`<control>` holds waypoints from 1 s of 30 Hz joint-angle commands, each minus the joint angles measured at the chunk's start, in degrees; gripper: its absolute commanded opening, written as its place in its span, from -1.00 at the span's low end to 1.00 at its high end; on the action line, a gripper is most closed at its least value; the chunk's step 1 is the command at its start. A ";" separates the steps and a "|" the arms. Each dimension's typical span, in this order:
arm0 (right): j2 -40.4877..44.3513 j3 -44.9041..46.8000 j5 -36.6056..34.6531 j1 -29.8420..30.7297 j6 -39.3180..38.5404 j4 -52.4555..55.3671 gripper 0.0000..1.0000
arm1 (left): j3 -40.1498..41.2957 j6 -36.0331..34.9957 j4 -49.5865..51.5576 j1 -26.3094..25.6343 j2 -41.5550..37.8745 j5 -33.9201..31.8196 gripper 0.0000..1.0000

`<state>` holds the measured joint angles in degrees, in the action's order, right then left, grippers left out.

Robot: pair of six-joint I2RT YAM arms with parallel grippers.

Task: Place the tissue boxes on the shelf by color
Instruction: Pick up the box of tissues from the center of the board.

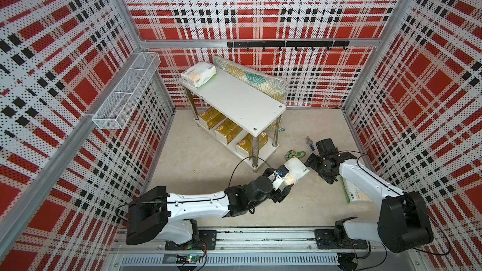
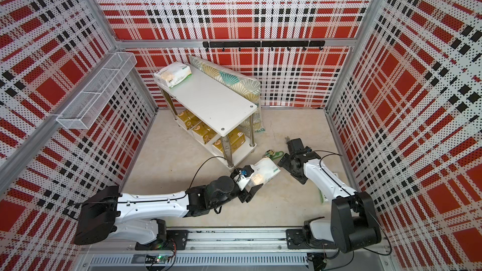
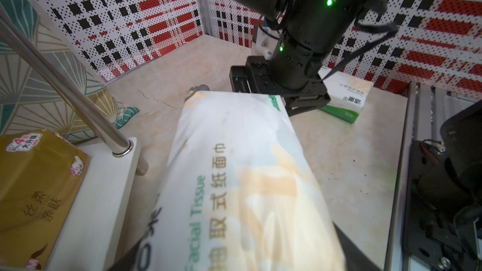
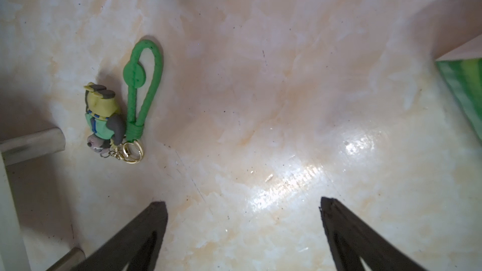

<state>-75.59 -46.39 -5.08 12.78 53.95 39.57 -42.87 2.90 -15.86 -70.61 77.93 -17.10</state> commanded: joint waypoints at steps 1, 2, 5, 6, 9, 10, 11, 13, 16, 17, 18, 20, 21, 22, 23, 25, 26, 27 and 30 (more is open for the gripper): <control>0.01 1.09 -3.10 -0.38 -3.34 -2.08 1.00 | -3.18 1.36 2.24 0.77 -3.01 0.40 0.49; -0.04 1.09 -3.31 -0.38 -3.66 -2.26 1.00 | -3.88 1.70 2.84 0.97 -3.42 0.18 0.49; -0.02 1.04 -4.37 -0.38 -5.04 -3.19 1.00 | -6.11 1.90 4.70 1.46 -4.34 0.07 0.48; 0.01 0.92 -4.86 -0.38 -5.48 -3.42 1.00 | -6.88 1.93 5.28 1.74 -4.58 0.80 0.49; -0.30 0.27 -5.48 -0.38 -6.29 -4.02 1.00 | -9.30 1.80 6.91 2.48 -4.77 3.97 0.49; -0.42 -0.05 -5.63 -0.38 -6.38 -4.30 1.00 | -10.14 1.46 7.47 2.57 -4.79 4.65 0.49; -0.52 -0.26 -5.60 -0.38 -6.41 -4.62 1.00 | -10.76 1.30 7.80 2.72 -4.80 5.09 0.49; -0.93 -0.71 -5.41 -0.38 -6.53 -5.52 1.00 | -12.20 1.19 8.37 3.27 -4.80 6.79 0.49; -1.94 -1.47 -5.16 -0.39 -6.80 -6.41 1.00 | -14.09 1.00 9.27 3.74 -5.06 8.26 0.49; -2.15 -1.59 -5.07 -0.38 -6.76 -6.76 1.00 | -14.61 1.00 9.56 3.83 -5.08 8.64 0.49; -2.34 -1.72 -5.17 -0.38 -6.91 -7.09 1.00 | -15.02 0.97 9.92 3.90 -5.24 9.10 0.49; -2.60 -1.95 -5.62 -0.43 -7.06 -7.47 1.00 | -15.72 1.37 10.31 3.93 -5.57 9.78 0.48; -2.54 -2.05 -5.95 -0.38 -7.18 -7.71 1.00 | -16.03 1.60 10.61 3.94 -5.70 10.18 0.49; -2.59 -2.04 -6.18 -0.38 -7.35 -7.96 1.00 | -16.26 1.81 10.83 4.05 -5.82 10.39 0.49; -2.55 -2.06 -6.41 -0.40 -7.50 -8.10 1.00 | -16.53 2.03 11.12 4.06 -6.07 10.45 0.49; -2.81 -2.33 -6.45 -0.38 -8.00 -8.39 1.00 | -17.17 2.37 11.70 4.15 -6.52 10.56 0.48; -2.97 -2.44 -6.43 -0.38 -8.29 -8.43 1.00 | -17.71 2.53 12.29 4.10 -6.64 10.48 0.48; -3.16 -2.61 -6.45 -0.38 -8.47 -8.45 1.00 | -18.37 2.57 12.96 4.25 -6.80 10.35 0.48; -3.43 -2.72 -6.48 -0.38 -8.92 -8.70 1.00 | -19.72 2.35 14.27 4.26 -7.30 10.00 0.48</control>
<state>-78.32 -47.35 -10.39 12.73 46.09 31.70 -59.83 4.95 -1.80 -66.83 72.60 -7.68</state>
